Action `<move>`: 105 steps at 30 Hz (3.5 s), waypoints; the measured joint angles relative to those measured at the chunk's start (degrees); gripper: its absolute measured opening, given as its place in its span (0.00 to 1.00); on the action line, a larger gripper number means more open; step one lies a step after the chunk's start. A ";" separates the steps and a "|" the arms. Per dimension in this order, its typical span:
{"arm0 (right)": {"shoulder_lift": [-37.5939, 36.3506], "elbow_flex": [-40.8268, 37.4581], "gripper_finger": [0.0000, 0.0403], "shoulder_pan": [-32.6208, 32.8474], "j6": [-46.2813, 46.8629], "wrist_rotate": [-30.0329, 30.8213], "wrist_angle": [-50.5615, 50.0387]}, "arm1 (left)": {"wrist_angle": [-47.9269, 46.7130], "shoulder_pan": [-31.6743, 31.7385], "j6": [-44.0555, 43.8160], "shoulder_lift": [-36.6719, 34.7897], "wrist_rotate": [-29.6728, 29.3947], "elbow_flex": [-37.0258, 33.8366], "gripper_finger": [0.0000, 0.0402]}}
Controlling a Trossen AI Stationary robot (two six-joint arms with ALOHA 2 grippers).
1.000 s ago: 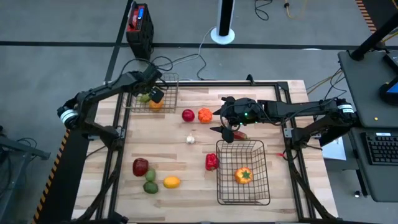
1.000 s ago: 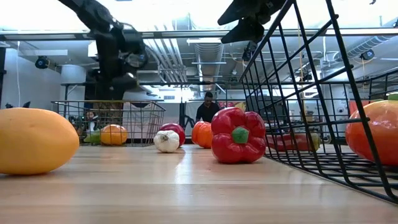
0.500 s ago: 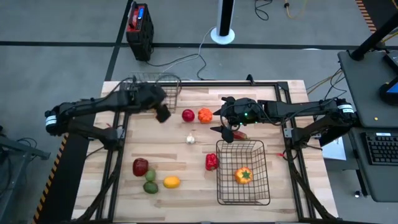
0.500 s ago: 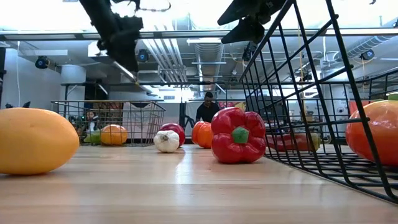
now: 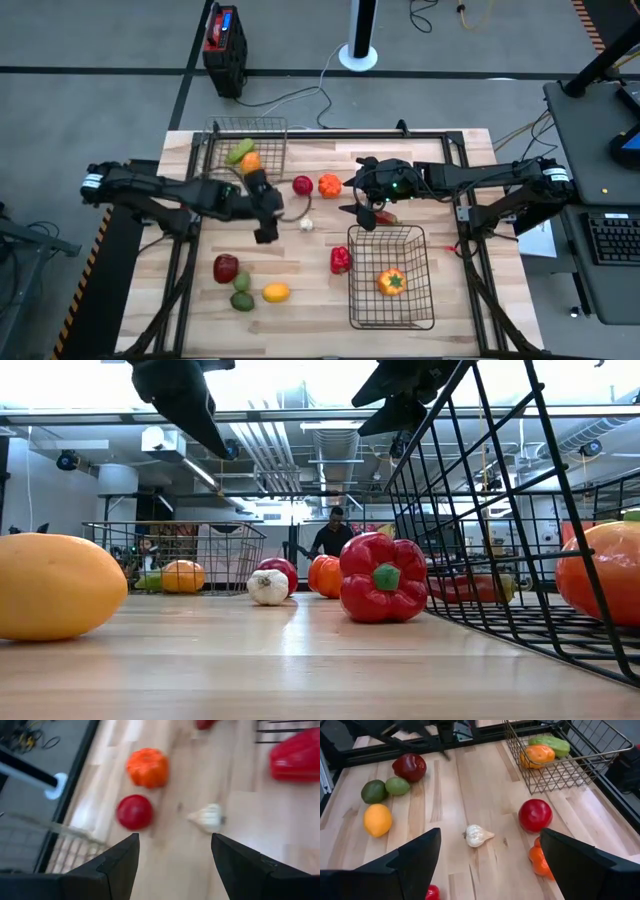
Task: Sort produce into baskets
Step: Put the yellow lemon into the black wire basket
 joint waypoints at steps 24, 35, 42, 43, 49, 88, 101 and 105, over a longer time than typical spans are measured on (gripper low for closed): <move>-0.02 -0.52 0.82 1.12 7.55 -4.92 -7.61 | -3.64 -14.54 -17.10 7.17 21.54 0.13 0.57; -0.09 4.46 0.83 4.09 11.73 -3.85 -18.94 | 0.23 -23.55 -29.08 9.57 21.01 0.17 0.57; -0.09 5.31 0.82 4.76 10.94 -3.82 -19.89 | 0.65 -26.55 -35.04 12.79 21.06 0.17 0.57; -0.09 5.31 0.82 4.74 10.84 -3.80 -19.87 | 0.64 -26.88 -35.75 13.24 21.32 0.17 0.57; -0.09 5.17 0.84 4.76 10.91 -3.82 -20.38 | 0.91 -27.53 -38.79 14.93 23.44 0.17 0.57; -0.09 4.75 0.85 7.26 8.44 -3.89 -20.94 | -7.51 -27.53 -34.51 31.81 16.89 13.20 0.76; -0.09 3.72 0.85 7.35 8.59 -3.88 -20.69 | -4.16 -27.49 -36.35 34.95 16.43 11.05 0.76; -0.09 3.72 0.86 7.50 8.59 -3.87 -20.64 | -3.47 -27.47 -38.02 35.40 16.46 8.49 0.73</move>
